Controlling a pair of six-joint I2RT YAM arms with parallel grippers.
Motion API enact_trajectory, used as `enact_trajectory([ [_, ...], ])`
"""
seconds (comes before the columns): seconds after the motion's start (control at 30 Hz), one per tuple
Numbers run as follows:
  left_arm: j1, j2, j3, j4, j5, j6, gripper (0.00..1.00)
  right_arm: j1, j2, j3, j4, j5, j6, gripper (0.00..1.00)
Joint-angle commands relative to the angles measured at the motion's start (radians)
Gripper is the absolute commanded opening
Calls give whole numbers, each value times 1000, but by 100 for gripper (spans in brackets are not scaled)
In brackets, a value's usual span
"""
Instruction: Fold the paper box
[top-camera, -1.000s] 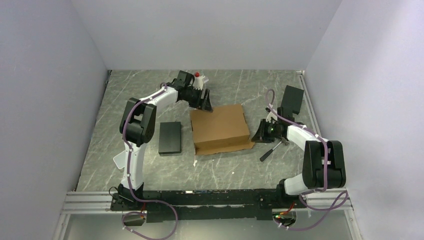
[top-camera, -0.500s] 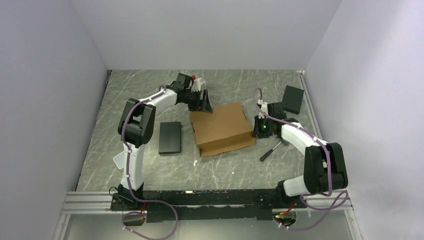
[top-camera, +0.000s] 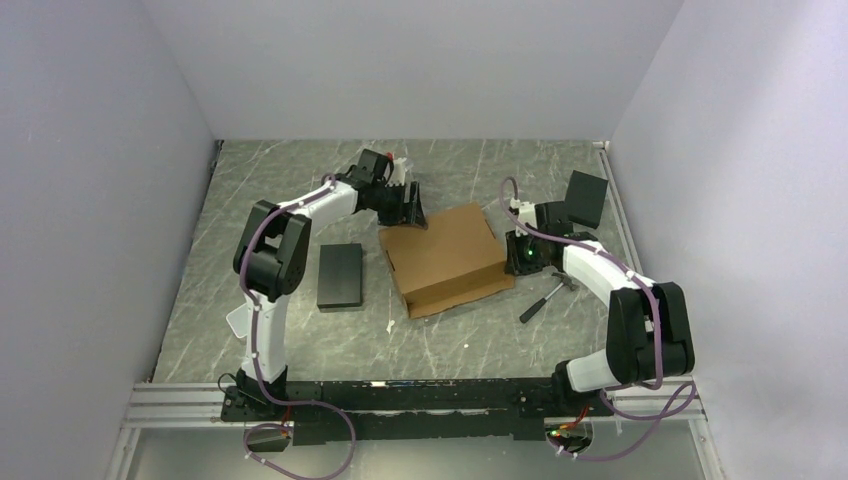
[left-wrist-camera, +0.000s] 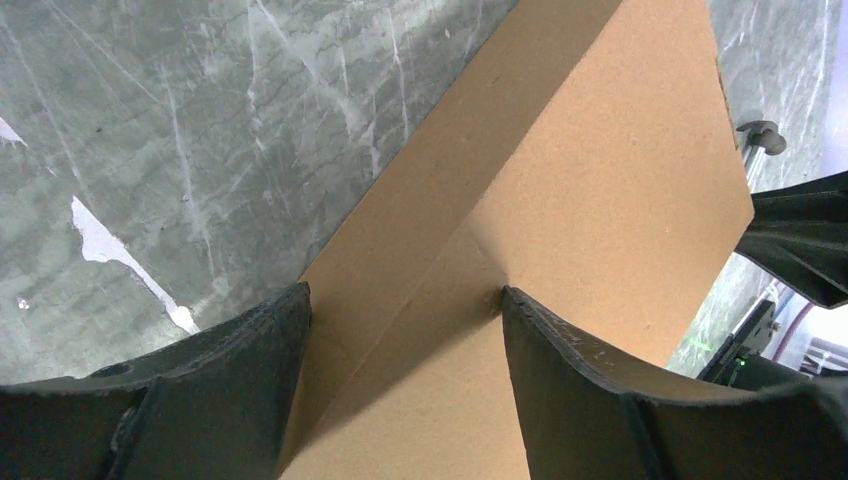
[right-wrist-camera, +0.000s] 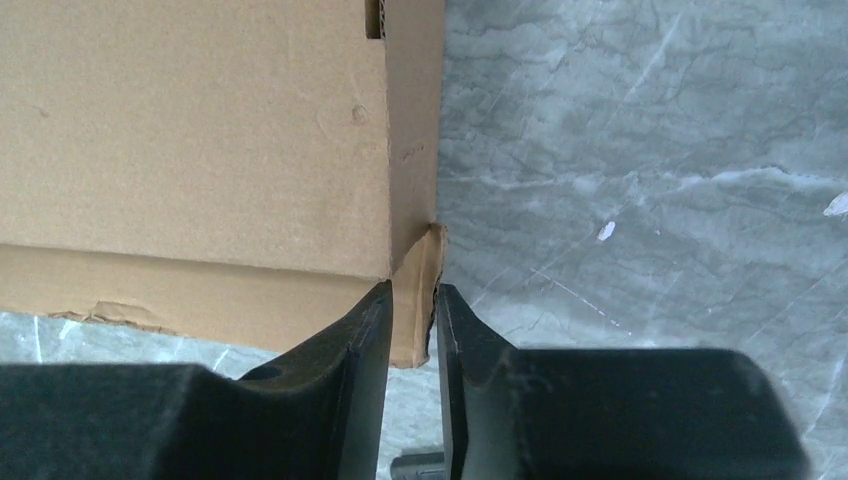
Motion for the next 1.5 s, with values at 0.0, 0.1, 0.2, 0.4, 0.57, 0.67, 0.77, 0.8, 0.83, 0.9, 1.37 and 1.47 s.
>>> enact_trajectory([
  [0.0, -23, -72, -15, -10, -54, -9, 75, -54, 2, 50, -57, -78, -48, 28],
  [0.1, -23, -101, 4, 14, -70, 10, 76, -119, 17, 67, -94, -200, -102, 29],
  [0.2, -22, -127, 20, 67, -72, 39, 78, -185, 9, 65, -115, -314, -162, 32],
  [0.4, -23, -119, 69, 116, -20, 118, 82, -220, 23, 65, -114, -410, -199, 35],
  [0.57, -23, -34, 160, 86, 91, 189, 83, -239, 76, 74, -118, -417, -166, 35],
  [0.67, -25, -2, 169, 97, 127, 208, 83, -241, 70, 67, -102, -374, -138, 33],
  [0.77, -28, 16, 174, 101, 140, 238, 83, -252, 45, 64, -94, -332, -119, 31],
  [0.8, -32, 20, 174, 101, 142, 252, 84, -257, 33, 61, -93, -333, -121, 32],
  [0.83, -36, 23, 173, 101, 142, 269, 84, -262, 23, 58, -94, -335, -125, 33],
  [0.9, -43, 28, 167, 108, 142, 295, 84, -266, 8, 56, -98, -340, -135, 36],
  [1.37, -60, 83, 190, 71, 143, 349, 84, -278, 115, 85, -105, -410, -96, 41],
  [1.47, -60, 79, 177, 82, 135, 338, 84, -277, 136, 87, -102, -427, -85, 39],
])
